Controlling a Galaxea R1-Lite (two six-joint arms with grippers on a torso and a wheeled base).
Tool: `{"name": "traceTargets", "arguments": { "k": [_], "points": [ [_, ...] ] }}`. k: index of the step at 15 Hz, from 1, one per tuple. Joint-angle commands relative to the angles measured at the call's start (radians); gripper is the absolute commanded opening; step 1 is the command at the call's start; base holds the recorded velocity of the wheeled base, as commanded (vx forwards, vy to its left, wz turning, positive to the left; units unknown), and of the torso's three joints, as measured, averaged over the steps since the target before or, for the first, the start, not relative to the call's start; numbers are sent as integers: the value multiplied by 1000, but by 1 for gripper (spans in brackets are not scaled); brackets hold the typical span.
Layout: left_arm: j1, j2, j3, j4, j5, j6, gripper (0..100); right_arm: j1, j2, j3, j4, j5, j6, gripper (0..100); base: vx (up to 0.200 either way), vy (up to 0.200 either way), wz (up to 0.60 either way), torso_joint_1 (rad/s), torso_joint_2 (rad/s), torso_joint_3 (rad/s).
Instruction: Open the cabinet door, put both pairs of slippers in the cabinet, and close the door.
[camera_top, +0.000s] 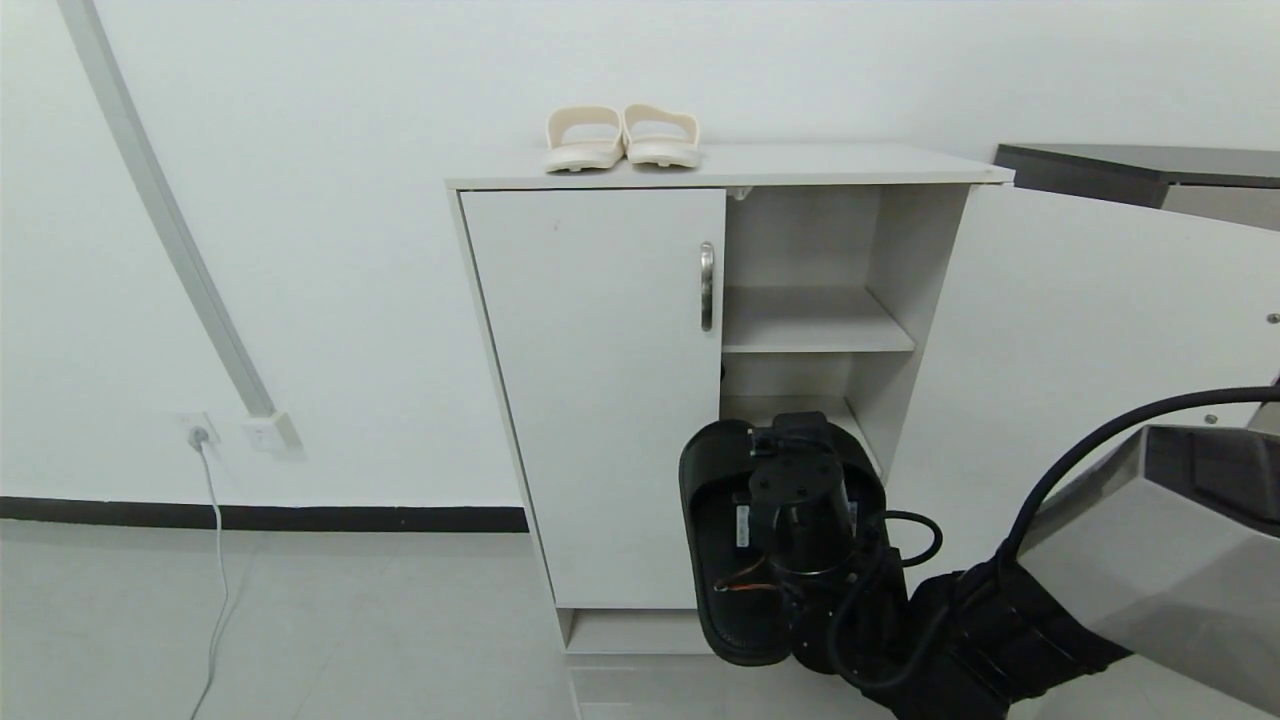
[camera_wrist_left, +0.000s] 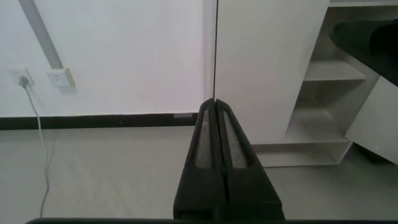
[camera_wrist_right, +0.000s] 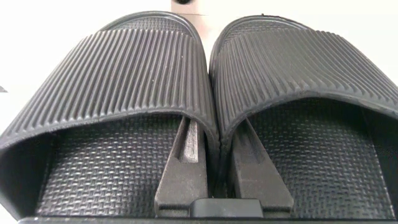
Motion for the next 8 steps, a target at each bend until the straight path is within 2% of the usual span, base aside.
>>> {"name": "traceTargets", "arguments": {
  "k": [1,2,8],
  "points": [
    [0,3,0,0,2,1,0,-12,20,-5,-1,-5,-1,0,0,0,0,0,0,0],
    [0,3,0,0,2,1,0,-17,20,-5,-3,-5,-1,0,0,0,0,0,0,0],
    [0,3,0,0,2,-1,0,-24,20,3,-4,-6,1,0,0,-200,0,5,-2,2]
  ]
}}
